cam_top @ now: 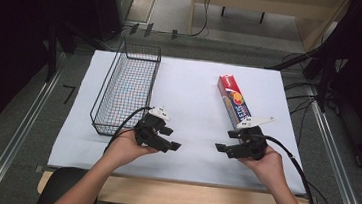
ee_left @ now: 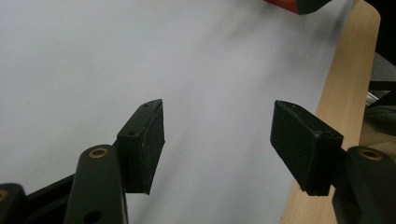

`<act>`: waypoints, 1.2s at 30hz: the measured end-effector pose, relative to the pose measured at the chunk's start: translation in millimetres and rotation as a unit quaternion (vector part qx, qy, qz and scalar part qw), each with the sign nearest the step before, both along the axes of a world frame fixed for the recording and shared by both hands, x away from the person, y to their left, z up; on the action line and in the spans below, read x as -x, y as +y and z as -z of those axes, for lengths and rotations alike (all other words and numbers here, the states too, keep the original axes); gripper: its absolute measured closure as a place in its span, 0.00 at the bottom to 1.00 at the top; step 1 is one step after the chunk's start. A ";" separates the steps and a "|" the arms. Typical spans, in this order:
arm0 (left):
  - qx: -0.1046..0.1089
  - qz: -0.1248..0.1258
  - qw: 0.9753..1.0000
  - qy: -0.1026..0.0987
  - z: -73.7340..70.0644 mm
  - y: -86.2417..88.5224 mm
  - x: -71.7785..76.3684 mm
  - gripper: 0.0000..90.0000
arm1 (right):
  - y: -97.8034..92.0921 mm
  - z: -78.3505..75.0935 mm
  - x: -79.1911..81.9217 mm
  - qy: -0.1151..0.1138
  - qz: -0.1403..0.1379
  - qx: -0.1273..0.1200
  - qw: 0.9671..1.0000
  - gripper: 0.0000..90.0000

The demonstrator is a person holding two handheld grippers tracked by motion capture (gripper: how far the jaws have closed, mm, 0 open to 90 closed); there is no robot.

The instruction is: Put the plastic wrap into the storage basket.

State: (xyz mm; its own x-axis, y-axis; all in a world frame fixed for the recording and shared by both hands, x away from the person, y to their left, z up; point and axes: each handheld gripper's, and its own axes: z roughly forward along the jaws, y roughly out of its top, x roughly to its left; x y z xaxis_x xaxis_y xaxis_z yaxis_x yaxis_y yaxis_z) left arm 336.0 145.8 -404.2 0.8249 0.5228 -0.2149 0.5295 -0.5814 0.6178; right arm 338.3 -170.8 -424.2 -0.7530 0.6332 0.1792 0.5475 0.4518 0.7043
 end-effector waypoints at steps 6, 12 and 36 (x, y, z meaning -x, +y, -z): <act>-0.005 0.004 1.000 0.003 0.8 -0.2 0.2 0.39 | -3.7 -2.8 -0.6 -0.005 0.006 0.002 1.000 0.34; 0.002 0.011 1.000 0.009 -2.8 -0.5 2.7 0.39 | -6.9 -4.8 -4.3 -0.004 0.016 0.003 1.000 0.37; -0.014 0.003 1.000 0.002 0.5 5.6 3.2 0.39 | -33.1 -18.2 -43.5 -0.008 0.122 0.009 0.992 0.29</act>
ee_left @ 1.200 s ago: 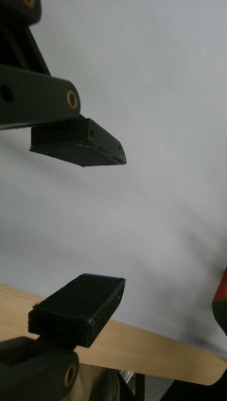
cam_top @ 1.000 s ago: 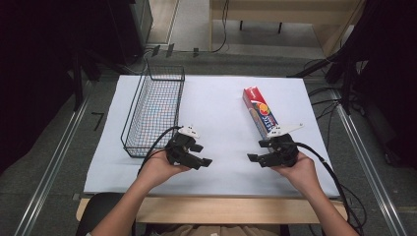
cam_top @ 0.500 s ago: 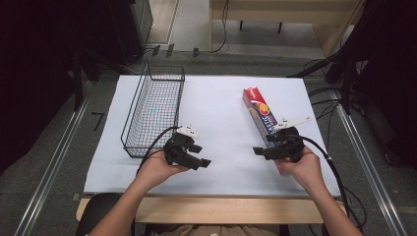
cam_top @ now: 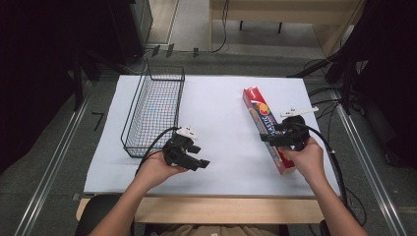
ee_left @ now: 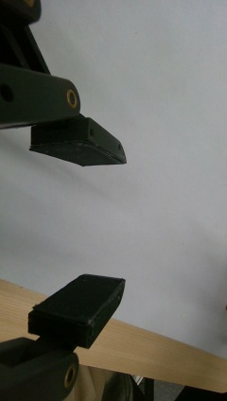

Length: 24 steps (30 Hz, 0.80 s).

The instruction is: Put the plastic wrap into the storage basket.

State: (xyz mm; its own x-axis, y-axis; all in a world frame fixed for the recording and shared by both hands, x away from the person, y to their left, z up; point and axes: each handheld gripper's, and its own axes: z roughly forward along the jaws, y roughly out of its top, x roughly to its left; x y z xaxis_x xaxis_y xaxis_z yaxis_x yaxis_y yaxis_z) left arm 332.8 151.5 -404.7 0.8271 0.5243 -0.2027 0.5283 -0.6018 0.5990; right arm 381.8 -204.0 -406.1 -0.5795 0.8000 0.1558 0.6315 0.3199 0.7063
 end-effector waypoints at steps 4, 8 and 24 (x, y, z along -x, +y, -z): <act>0.003 0.001 1.000 0.000 0.6 2.9 -2.1 0.40 | 0.7 0.6 -11.2 -0.004 0.023 0.023 0.999 0.28; 0.010 -0.002 1.000 0.001 0.0 3.3 -2.0 0.40 | -3.8 4.9 -23.7 0.014 0.037 0.022 0.999 0.27; -0.003 -0.001 1.000 -0.002 2.9 2.9 -2.8 0.40 | -5.2 32.7 -36.4 0.039 0.057 0.065 0.996 0.23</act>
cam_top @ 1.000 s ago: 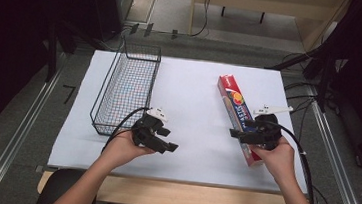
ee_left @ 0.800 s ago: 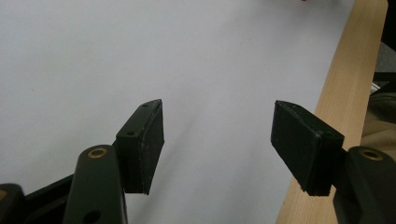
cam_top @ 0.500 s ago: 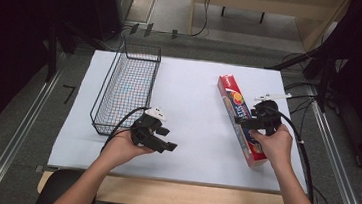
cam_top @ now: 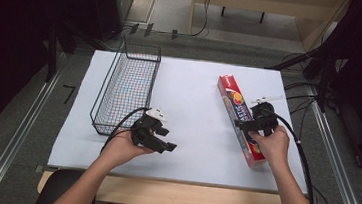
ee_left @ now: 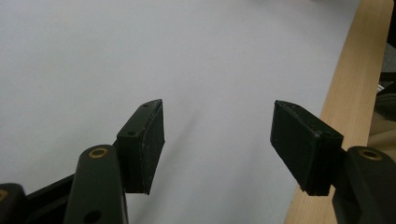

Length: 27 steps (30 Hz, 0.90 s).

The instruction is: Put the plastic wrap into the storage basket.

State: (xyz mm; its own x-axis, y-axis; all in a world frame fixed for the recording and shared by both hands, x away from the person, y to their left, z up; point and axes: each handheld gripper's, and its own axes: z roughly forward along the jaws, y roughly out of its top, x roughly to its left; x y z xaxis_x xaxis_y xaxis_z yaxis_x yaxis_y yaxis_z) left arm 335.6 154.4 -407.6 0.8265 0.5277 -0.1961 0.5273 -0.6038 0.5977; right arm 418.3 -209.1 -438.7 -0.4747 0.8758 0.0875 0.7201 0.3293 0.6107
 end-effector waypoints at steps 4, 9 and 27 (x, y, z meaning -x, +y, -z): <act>-0.005 0.001 1.000 0.000 0.7 -0.4 0.0 0.40 | -1.3 5.3 -1.2 0.005 0.001 0.003 1.000 0.22; -0.006 0.003 1.000 0.001 1.5 -1.6 0.5 0.40 | 0.6 7.2 -0.2 0.005 -0.010 0.010 1.000 0.26; -0.005 0.004 1.000 0.003 3.3 -5.4 0.6 0.40 | 6.2 16.4 -10.9 0.094 -0.010 0.024 0.995 0.31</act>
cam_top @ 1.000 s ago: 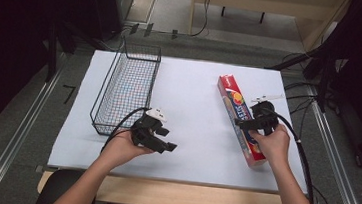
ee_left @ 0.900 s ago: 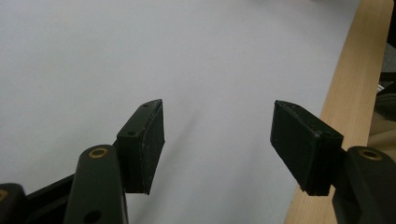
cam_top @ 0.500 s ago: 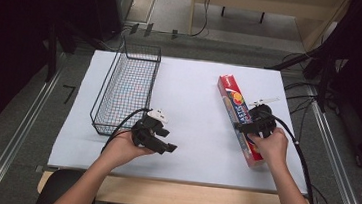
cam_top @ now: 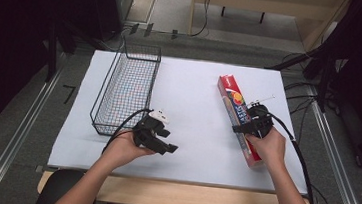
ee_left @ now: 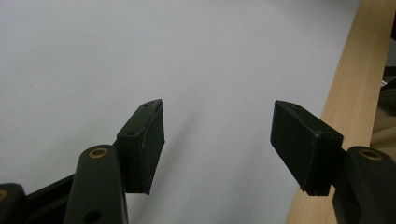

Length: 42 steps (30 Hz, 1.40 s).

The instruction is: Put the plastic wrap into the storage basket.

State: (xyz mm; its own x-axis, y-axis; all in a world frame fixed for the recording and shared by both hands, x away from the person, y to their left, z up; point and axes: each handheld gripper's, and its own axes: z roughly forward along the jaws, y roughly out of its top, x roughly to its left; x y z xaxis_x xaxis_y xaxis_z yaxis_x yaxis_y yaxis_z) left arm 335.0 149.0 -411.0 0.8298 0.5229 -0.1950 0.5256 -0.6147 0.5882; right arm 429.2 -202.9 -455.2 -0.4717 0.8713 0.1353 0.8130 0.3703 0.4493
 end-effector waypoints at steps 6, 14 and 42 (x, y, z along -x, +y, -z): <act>0.000 -0.002 1.000 -0.001 0.0 -0.5 -0.4 0.40 | 2.1 -1.2 0.3 -0.001 0.004 0.012 1.000 0.36; -0.014 -0.004 1.000 -0.019 -4.2 4.2 0.3 0.40 | -8.1 -7.1 1.4 0.002 0.028 -0.003 1.000 0.44; -0.010 0.003 0.999 -0.034 -8.5 11.4 0.7 0.37 | -18.7 -36.4 22.3 -0.044 -0.067 0.000 0.997 0.46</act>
State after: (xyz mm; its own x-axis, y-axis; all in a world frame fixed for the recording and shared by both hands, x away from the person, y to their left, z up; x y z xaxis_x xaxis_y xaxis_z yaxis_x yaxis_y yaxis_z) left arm 334.3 160.4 -402.5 0.8436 0.5217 -0.1271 0.4811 -0.6294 0.6103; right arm 407.0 -221.6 -418.7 -0.5941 0.7996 0.0882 0.7140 0.4736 0.5157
